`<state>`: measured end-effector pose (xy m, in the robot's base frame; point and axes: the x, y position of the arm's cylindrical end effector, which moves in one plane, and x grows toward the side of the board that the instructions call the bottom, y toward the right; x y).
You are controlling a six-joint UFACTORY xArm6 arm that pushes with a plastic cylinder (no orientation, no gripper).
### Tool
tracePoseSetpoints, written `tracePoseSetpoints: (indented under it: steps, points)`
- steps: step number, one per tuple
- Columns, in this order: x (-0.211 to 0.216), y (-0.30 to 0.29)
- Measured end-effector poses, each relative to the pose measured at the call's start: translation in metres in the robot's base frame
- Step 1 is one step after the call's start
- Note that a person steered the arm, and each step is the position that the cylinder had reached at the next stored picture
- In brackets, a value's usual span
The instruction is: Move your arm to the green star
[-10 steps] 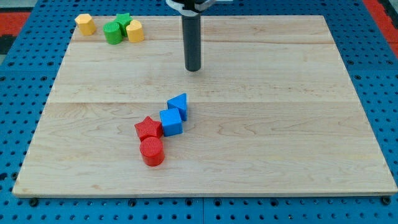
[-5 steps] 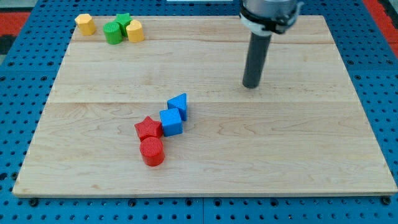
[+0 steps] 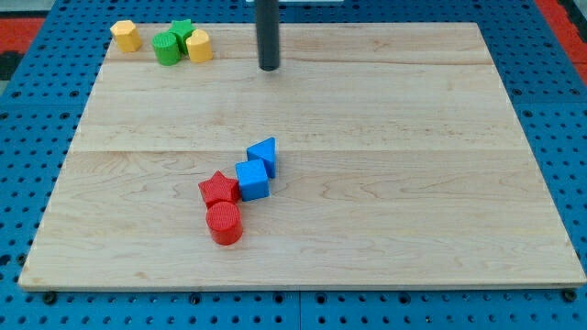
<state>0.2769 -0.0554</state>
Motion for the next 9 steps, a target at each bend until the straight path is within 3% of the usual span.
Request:
tracePoseSetpoints:
  steps: [2, 4, 5, 6, 9]
  points:
    - [-0.006, -0.067]
    - [0.008, -0.04]
    - [-0.024, -0.01]
    - [-0.08, -0.019]
    - [-0.084, -0.095]
